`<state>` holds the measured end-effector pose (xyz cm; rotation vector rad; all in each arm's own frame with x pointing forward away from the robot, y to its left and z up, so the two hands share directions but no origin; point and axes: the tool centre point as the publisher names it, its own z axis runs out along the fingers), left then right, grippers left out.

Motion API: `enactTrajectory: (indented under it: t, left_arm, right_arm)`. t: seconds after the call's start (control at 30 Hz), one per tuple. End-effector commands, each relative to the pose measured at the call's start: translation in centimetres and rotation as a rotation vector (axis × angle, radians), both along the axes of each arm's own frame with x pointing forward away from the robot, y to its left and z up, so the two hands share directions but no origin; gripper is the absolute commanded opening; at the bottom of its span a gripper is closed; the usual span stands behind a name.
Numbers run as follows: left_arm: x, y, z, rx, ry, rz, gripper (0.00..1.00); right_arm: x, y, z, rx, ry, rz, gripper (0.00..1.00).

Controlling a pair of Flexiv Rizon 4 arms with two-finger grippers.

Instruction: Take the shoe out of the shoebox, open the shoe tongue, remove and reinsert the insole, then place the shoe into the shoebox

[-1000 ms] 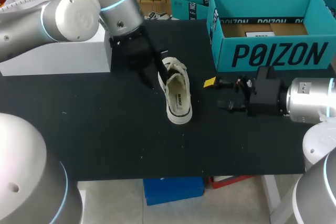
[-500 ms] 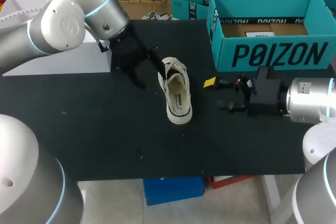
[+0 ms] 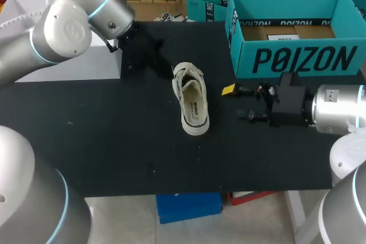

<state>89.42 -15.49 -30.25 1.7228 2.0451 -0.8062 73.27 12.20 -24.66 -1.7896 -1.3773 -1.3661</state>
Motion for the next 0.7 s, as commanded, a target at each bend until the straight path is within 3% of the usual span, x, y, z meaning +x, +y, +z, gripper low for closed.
enactTrajectory:
  t: [0.03,0.3,0.7]
  left_arm:
    - [1.4,-1.3,-1.1,-0.002,0.004,0.002,0.0]
    - [2.7,-3.1,-2.2,0.004,0.022,0.002,0.0]
    - [3.2,-4.5,-4.2,0.064,0.029,-0.033,0.02]
  right_arm:
    - [0.0,0.0,0.0,-0.002,0.001,-0.001,1.0]
    - [0.0,0.0,0.0,-0.002,0.001,-0.001,1.0]
    - [0.0,0.0,0.0,-0.002,0.001,-0.001,1.0]
